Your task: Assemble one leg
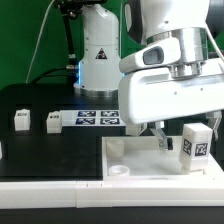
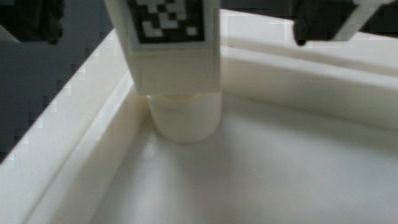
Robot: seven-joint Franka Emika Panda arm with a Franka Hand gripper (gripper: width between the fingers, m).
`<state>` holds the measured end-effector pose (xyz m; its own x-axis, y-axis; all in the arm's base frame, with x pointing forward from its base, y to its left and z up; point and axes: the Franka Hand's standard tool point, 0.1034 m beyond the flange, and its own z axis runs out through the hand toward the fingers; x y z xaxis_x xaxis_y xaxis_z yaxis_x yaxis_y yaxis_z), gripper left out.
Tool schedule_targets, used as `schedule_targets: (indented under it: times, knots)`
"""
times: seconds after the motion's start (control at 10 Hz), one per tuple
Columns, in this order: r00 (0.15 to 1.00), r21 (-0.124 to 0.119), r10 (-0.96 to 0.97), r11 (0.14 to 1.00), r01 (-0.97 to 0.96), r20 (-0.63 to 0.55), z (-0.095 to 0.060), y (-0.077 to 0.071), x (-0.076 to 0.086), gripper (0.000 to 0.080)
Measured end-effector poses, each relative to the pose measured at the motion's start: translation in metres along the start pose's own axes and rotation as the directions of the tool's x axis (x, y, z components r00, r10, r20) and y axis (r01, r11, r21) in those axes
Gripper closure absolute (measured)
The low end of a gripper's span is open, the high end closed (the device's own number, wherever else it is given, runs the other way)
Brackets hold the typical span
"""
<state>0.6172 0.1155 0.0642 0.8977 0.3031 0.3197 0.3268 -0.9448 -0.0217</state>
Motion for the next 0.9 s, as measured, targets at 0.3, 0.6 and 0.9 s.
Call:
schedule_targets:
  times: [0.3, 0.6, 0.9]
  knots:
    - [1.000, 0.005, 0.007, 1.000, -0.007, 0.003, -0.021, -0.008, 0.013, 0.0150]
    - [0.999, 0.016, 0.003, 1.000, -0.004, 0.044, -0.024, -0.010, 0.012, 0.0150]
    - [0.993, 0.031, 0.013, 0.999, -0.017, 0.119, -0.022, -0.015, 0.003, 0.0150]
